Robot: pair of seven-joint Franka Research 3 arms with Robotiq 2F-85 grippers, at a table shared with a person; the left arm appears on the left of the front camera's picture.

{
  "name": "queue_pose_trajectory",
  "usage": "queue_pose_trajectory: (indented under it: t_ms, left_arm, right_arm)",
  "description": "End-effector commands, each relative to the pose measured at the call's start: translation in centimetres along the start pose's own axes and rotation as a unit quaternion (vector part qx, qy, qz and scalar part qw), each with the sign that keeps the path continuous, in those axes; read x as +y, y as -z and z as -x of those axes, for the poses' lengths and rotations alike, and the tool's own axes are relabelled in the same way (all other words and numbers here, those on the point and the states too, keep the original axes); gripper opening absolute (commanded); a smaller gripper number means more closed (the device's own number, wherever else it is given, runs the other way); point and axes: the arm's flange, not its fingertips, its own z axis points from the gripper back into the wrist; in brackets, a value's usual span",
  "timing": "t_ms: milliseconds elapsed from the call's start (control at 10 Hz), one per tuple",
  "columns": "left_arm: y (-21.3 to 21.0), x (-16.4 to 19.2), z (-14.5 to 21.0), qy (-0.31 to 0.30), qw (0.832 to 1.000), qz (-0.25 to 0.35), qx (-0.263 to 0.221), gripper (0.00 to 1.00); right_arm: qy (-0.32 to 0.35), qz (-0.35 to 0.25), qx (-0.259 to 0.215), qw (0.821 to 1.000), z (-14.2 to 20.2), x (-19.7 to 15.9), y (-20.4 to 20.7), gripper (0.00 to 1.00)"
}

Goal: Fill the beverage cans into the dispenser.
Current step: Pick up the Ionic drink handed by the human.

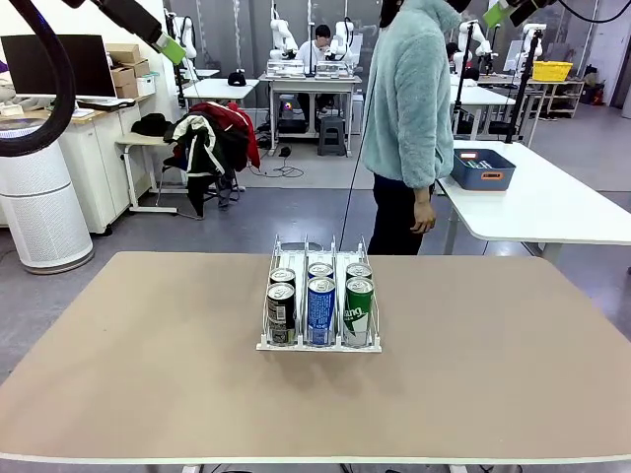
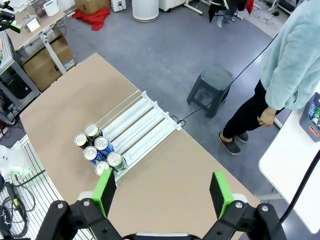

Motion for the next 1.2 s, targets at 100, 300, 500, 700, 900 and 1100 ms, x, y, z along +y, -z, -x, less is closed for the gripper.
queue_pose_trajectory:
  t_ms: [100, 300, 500, 700, 900, 1100]
  left_arm:
    - [-0.1, 0.0, 0.3, 0.000, 1.000, 0.005, -0.001, 1.00]
    - [-0.1, 0.0, 0.3, 0.000, 1.000, 0.005, -0.001, 1.00]
    - [0.3, -0.4, -0.3, 0.011, 1.000, 0.019, 0.012, 1.00]
    - [0.6, -0.7, -0.5, 0.015, 0.999, 0.051, 0.011, 1.00]
    - [0.5, -1.0, -0.4, 0.019, 0.997, 0.075, 0.006, 1.00]
    - [0.4, -1.1, -0.4, 0.014, 0.996, 0.087, 0.004, 1.00]
  right_arm:
    - [-0.001, -0.004, 0.000, 1.000, 0.2, 0.3, -0.1, 1.00]
    - [-0.001, -0.004, 0.000, 1.000, 0.2, 0.3, -0.1, 1.00]
    - [-0.002, 0.000, 0.000, 1.000, -0.1, 0.3, 0.1, 1.00]
    - [-0.024, -0.032, 0.021, 0.999, 0.0, 0.0, -0.3, 1.00]
    - [-0.046, -0.054, 0.026, 0.997, 0.1, 0.5, -0.5, 1.00]
    - [-0.063, -0.068, 0.029, 0.995, 0.4, 1.4, -0.4, 1.00]
